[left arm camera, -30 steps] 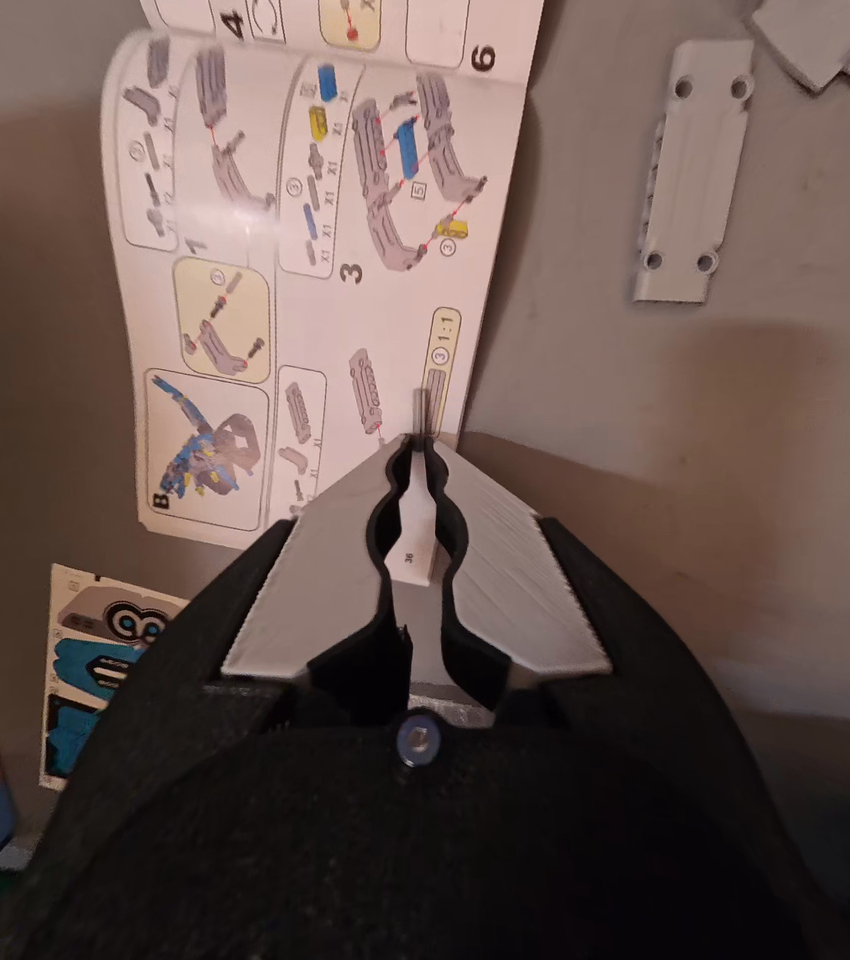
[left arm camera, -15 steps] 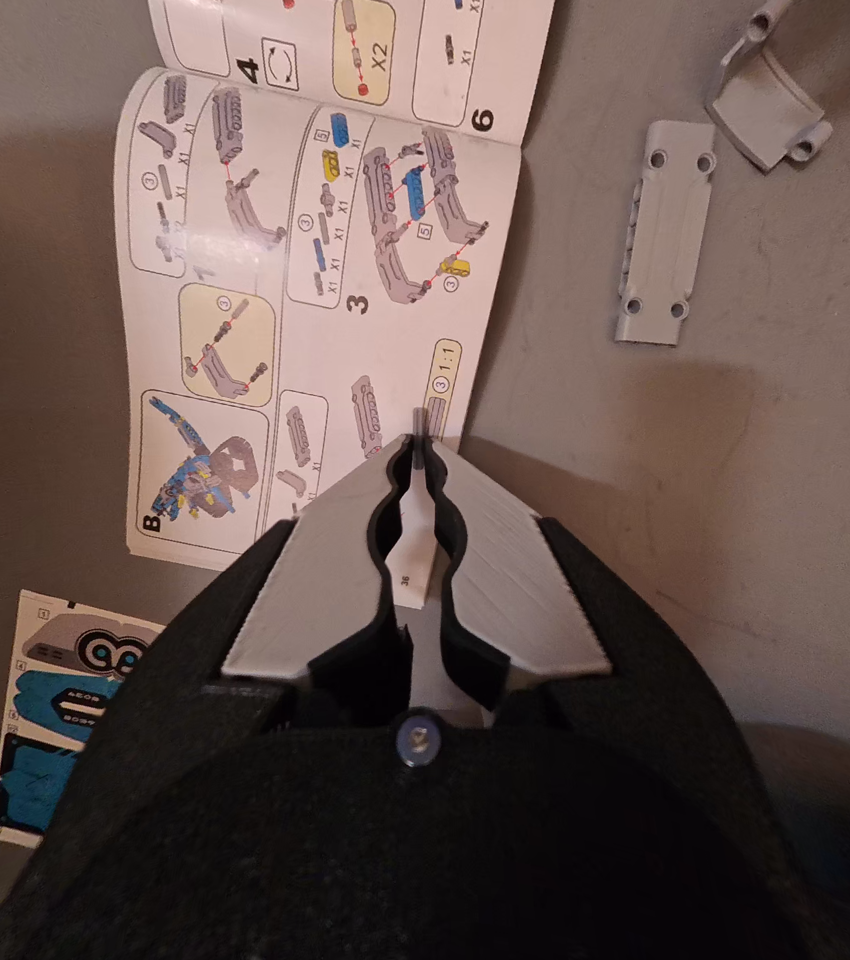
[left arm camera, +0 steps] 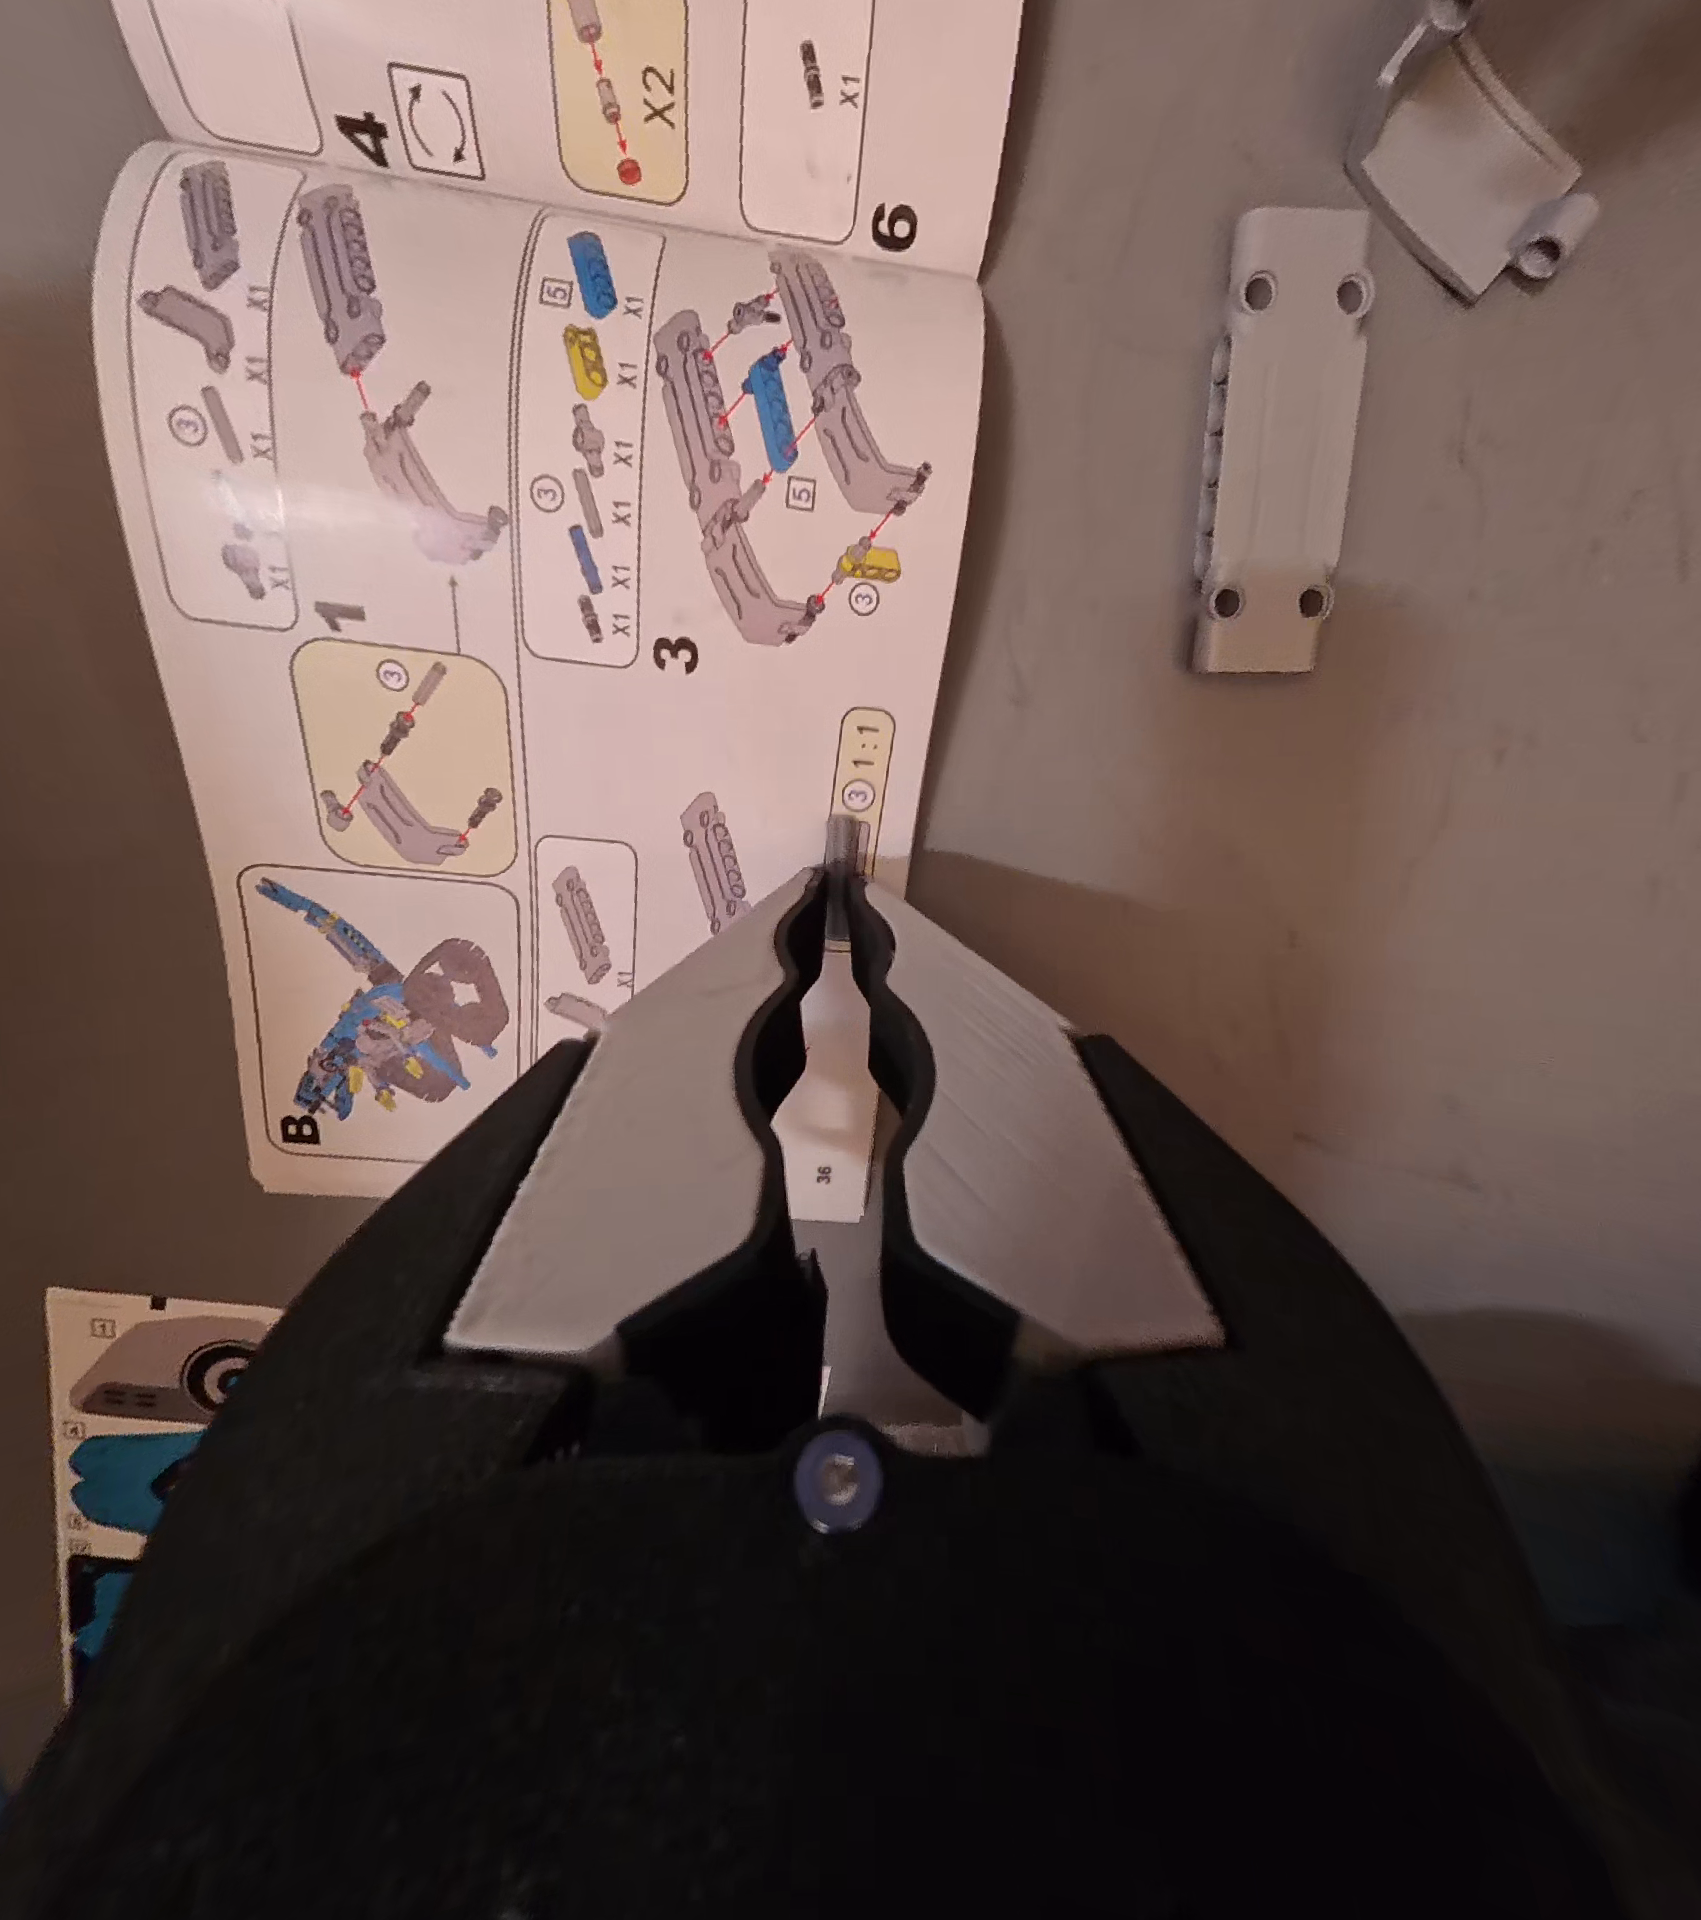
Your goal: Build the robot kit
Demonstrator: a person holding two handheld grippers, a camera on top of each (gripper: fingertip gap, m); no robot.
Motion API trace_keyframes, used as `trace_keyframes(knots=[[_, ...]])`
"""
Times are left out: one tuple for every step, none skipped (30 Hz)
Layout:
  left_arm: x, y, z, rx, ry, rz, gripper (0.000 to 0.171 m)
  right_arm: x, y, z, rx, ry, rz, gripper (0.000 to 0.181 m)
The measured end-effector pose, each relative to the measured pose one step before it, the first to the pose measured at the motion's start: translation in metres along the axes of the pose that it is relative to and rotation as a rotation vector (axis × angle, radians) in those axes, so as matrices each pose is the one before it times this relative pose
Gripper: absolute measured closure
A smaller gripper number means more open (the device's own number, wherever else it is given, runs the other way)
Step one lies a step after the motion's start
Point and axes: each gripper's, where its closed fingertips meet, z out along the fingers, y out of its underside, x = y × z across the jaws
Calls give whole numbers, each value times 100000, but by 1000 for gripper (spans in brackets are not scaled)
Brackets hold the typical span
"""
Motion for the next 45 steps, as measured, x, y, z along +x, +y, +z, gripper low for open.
trace_keyframes(knots=[[126,-98,56,-545,917,398,169,31,18,-7,-28,69,101,169],[145,-35,59,-940,842,436,169,23,17,-5,-33,59,61,169],[15,33,68,-1150,196,362,169,27,9,-11,-35,35,92,169],[7,79,52,-1327,323,49,169,14,-1,3,1,-4,106,169],[-11,104,38,-1320,399,-105,169,-10,-3,-1,31,-105,72,169],[-2,17,-4,-733,442,-181,169,-9,3,5,-49,-87,6,169],[20,1,-14,-510,508,-269,169,-16,21,10,-125,-38,-79,169],[-1,11,-24,-554,178,-7,169,-22,19,15,-131,9,-165,169],[-12,15,-8,-436,-32,79,169,-15,30,23,-160,-17,-136,169],[3,70,12,-685,-12,119,169,-12,46,20,-204,-28,-66,169],[-73,143,27,-891,-487,230,169,-2,37,15,-190,-21,-54,169],[-72,150,6,-800,-427,121,169,10,18,7,-85,14,-69,169],[-10,67,11,-332,42,-54,168,1,-8,-11,17,6,-51,169],[-15,4,-4,-41,38,84,169,-3,-17,0,56,-32,-12,169],[-26,-23,-6,-43,-131,178,169,-3,-8,11,35,-43,7,169],[1,-13,-5,-282,-44,194,169,-3,18,7,-85,-29,28,169],[-13,-12,-7,-333,-126,340,169,-14,31,11,-122,-45,9,169],[21,-38,-10,-277,165,281,169,-10,31,25,-175,-68,5,169],[50,-37,1,-391,674,261,169,2,23,19,-82,-33,-5,169],[45,30,31,-902,914,124,169,0,32,28,-97,-99,76,169],[12,67,43,-1251,1003,108,169,9,52,27,-266,-139,220,169],[-2,27,42,-1143,954,151,169,20,47,27,-226,-117,253,169],[3,7,23,-1055,1163,112,169,6,51,16,-223,-85,150,169],[0,6,0,-1109,1347,-75,169,0,31,15,-140,-46,4,169],[-1,21,6,-1285,1556,-395,169,-15,32,19,-173,-42,-50,169],[-12,26,-17,-1590,1544,-331,169,-22,62,28,-277,-101,-20,169],[8,24,1,-1752,1583,-397,169,-45,88,48,-396,-231,5,169],[6,2,19,-1999,1642,-498,169,-41,102,66,-498,-218,-55,169],[6,0,-8,-2278,1621,-603,169,-40,108,65,-557,-182,-132,169],[-3,-7,-2,-2362,1277,-488,169,-40,110,70,-504,-64,-213,169],[-6,26,-7,-2534,740,56,169,-22,88,62,-468,-18,-242,169],[-1,12,9,-2509,103,407,169,-33,95,60,-433,-46,-192,169],[-6,-1,3,-2404,-285,532,169,-29,116,62,-538,-79,-138,169],[5,19,1,-2152,-424,468,169,-2,129,47,-592,59,-167,169],[-9,10,6,-1668,-447,309,169,11,139,51,-605,116,-233,169],[-4,3,12,-1227,-366,207,169,22,129,45,-588,143,-203,169],[-11,2,0,-811,-338,228,169,25,125,45,-551,133,-146,169],[-7,10,0,-561,-284,292,169,20,112,36,-498,115,-150,169],[-34,8,9,-560,-396,415,169,11,84,20,-365,93,-158,169],[-16,15,-3,-582,-547,511,169,13,66,17,-293,59,-121,169],[-11,3,13,-749,-744,705,169,-1,50,34,-223,10,-108,169],[-7,23,2,-880,-927,899,169,2,29,12,-124,22,-78,169],[-14,31,-20,-1078,-1356,1294,169,18,31,-7,-159,53,-149,169],[-122,-32,-115,-770,-2549,1613,169,125,-38,-101,106,622,-493,169],[-21,-233,-355,431,-2459,1448,169,398,-176,-310,979,1927,-617,169]])
